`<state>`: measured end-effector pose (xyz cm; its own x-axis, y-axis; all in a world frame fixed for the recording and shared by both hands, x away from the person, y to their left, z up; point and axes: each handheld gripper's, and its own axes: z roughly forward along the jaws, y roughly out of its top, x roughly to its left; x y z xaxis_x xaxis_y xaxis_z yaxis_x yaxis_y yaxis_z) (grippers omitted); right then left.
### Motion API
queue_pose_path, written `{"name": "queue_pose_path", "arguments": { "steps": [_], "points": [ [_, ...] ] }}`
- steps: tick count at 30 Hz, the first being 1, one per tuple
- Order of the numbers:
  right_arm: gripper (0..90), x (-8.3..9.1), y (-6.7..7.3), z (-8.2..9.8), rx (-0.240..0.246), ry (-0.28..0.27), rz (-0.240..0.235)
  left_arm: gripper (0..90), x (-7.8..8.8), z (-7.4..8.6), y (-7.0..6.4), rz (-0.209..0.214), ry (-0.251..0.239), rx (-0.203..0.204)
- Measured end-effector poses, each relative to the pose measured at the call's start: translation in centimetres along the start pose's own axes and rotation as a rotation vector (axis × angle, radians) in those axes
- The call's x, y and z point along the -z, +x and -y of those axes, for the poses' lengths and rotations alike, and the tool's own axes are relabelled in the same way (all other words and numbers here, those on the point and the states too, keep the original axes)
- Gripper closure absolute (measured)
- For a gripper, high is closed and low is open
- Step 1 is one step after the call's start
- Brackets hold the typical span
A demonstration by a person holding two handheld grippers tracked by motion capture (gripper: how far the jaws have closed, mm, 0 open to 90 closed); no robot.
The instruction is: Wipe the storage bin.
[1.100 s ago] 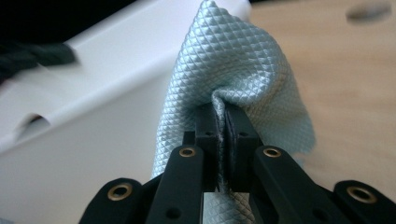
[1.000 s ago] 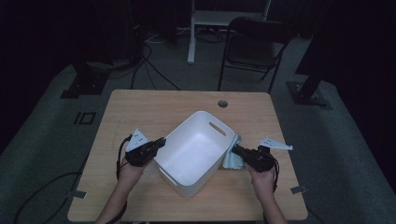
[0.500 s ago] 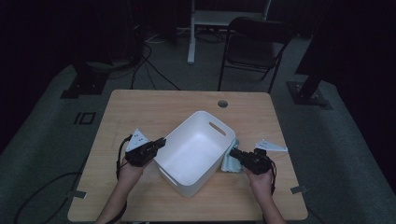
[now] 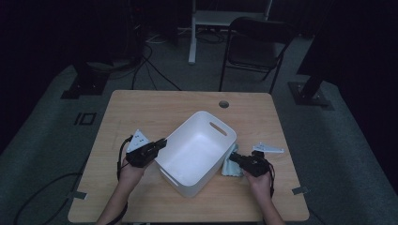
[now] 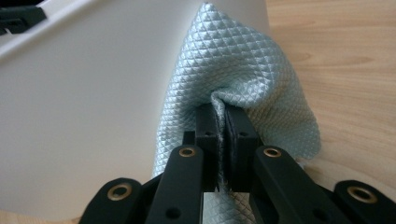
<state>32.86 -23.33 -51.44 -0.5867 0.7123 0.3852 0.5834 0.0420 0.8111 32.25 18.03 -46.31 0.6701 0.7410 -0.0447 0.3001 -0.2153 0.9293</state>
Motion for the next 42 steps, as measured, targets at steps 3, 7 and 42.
{"name": "queue_pose_path", "arguments": {
  "steps": [3,7,42],
  "points": [
    [85.3,-0.3,-0.3,0.3,-0.004,0.013,0.005,87.6,0.0,0.0,0.0,0.000,-0.003,0.001],
    [85.3,-0.8,-0.8,0.7,-0.019,0.030,0.009,87.6,0.0,0.0,0.0,-0.003,-0.001,-0.004],
    [85.3,1.9,3.0,-1.0,0.088,-0.110,-0.068,87.6,-0.1,0.0,-0.1,0.000,0.003,-0.010]
  ]
}}
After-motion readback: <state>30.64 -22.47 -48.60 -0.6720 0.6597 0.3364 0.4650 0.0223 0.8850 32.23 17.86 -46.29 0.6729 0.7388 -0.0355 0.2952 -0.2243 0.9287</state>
